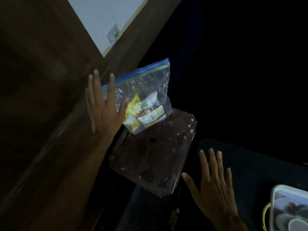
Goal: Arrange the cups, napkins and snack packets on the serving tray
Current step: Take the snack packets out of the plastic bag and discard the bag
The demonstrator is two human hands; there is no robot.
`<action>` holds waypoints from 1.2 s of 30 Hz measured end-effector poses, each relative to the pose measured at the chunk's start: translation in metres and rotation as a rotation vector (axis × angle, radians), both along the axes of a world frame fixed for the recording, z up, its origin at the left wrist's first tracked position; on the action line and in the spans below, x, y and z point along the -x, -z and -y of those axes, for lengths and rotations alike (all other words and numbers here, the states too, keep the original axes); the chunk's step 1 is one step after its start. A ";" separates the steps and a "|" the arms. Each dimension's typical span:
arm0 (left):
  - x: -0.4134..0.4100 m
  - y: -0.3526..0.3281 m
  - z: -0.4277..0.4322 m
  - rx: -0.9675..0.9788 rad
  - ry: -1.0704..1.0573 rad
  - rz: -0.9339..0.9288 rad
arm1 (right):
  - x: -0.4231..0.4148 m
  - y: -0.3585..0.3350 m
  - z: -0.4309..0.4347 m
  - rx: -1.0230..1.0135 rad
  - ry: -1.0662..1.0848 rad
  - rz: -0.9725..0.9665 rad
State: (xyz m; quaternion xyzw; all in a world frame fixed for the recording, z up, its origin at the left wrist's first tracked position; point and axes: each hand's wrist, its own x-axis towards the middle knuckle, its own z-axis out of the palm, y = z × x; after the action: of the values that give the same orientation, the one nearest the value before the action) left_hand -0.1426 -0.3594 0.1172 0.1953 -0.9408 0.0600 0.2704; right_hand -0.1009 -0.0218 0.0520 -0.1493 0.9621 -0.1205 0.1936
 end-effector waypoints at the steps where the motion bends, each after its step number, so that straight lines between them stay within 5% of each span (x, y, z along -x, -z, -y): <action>1: 0.016 -0.011 0.015 0.022 -0.003 0.076 | 0.000 -0.004 0.002 0.004 0.002 0.002; 7: 0.061 -0.048 0.033 -0.214 0.068 0.534 | -0.014 -0.055 0.003 0.015 0.114 -0.001; 10: 0.047 -0.082 -0.006 -0.292 0.085 0.530 | -0.024 -0.084 -0.013 0.177 0.320 0.098; 14: 0.004 -0.141 -0.079 -0.429 0.152 0.367 | -0.015 -0.148 -0.043 0.691 0.635 0.565; 16: -0.028 -0.176 -0.123 -0.361 0.179 0.286 | -0.013 -0.174 -0.057 0.891 0.719 0.619; 20: -0.088 -0.219 -0.229 -0.164 0.230 0.359 | -0.003 -0.237 -0.072 1.129 0.588 0.604; 26: -0.152 -0.233 -0.371 -0.209 0.282 0.460 | -0.030 -0.275 -0.145 0.994 0.363 0.388; 29: -0.179 -0.228 -0.427 -0.469 0.144 0.430 | -0.053 -0.272 -0.204 1.004 0.437 0.442; 33: -0.204 -0.230 -0.488 -1.361 0.091 0.022 | -0.079 -0.273 -0.270 1.039 0.518 0.521; 36: -0.207 -0.223 -0.529 -1.576 0.131 -0.024 | -0.093 -0.275 -0.304 0.988 0.433 0.459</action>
State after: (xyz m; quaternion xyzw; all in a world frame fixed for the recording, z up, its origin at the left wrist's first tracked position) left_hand 0.0645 0.1700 0.3400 0.2740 -0.7127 -0.6424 0.0656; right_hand -0.0083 0.2820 0.3268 0.0082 0.7337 -0.6210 0.2754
